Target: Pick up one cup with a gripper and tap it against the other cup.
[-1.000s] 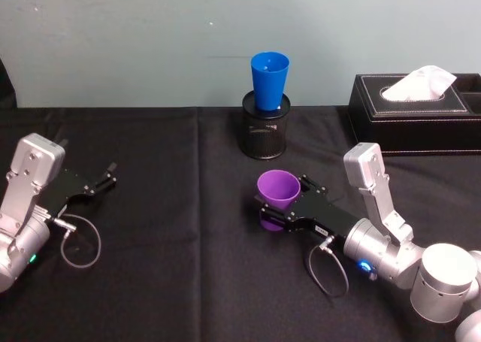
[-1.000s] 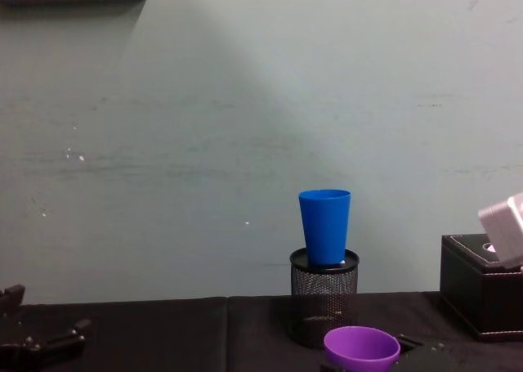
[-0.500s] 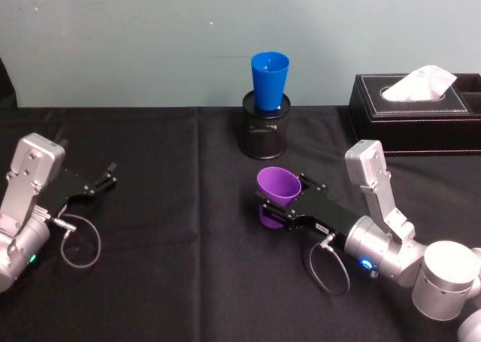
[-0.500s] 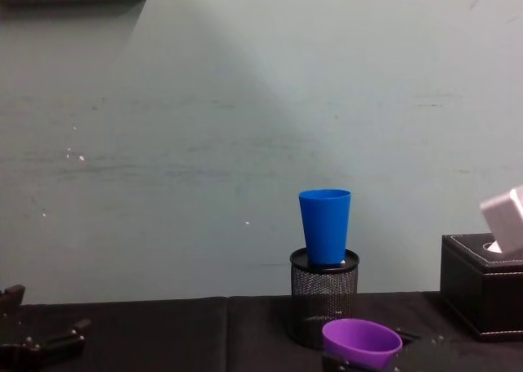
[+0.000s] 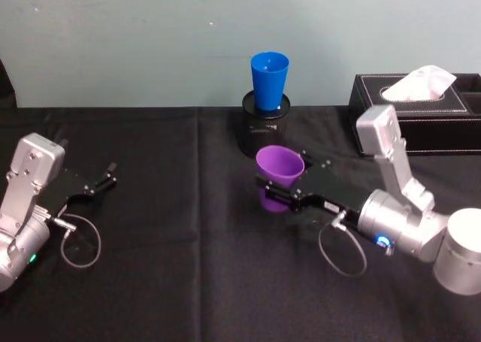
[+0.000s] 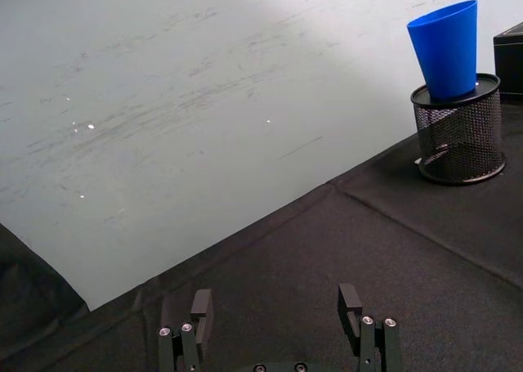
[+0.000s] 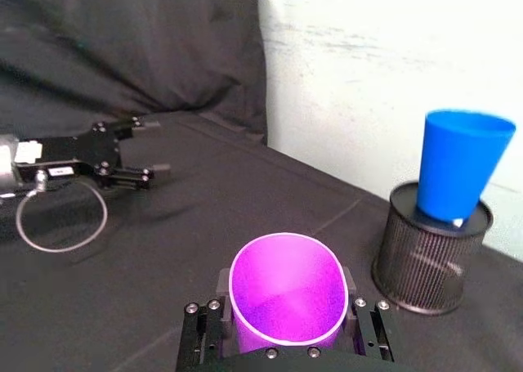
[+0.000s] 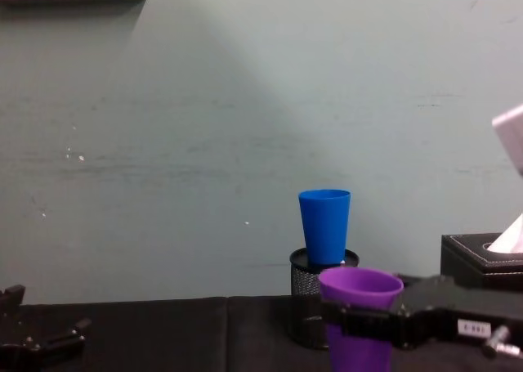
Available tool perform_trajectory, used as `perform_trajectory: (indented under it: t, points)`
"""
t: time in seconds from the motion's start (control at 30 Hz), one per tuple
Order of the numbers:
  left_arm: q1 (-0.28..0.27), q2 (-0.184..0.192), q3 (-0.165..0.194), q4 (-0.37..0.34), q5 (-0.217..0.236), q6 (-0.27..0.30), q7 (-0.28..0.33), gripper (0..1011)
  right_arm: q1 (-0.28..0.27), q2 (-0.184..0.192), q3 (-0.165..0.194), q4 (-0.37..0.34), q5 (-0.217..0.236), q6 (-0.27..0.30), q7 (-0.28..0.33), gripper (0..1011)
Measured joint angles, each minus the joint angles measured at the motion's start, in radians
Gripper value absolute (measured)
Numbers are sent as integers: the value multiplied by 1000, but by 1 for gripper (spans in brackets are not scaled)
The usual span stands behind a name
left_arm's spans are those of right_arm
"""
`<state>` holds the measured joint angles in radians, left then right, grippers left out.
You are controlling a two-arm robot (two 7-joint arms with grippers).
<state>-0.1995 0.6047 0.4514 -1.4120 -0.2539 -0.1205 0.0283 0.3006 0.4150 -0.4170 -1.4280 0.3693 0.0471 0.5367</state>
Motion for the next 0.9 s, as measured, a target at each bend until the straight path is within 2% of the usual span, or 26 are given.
perform_trajectory:
  t: [0.2, 0.37, 0.9]
  points:
    - [0, 0, 0, 0, 0, 0, 0, 1000, 19, 37, -8, -65, 8, 47, 5, 724]
    - [0, 0, 0, 0, 0, 0, 0, 1000, 37, 62, -7, -115, 31, 78, 4, 724]
    - [0, 0, 0, 0, 0, 0, 0, 1000, 82, 83, -17, -143, 75, 115, -18, 724]
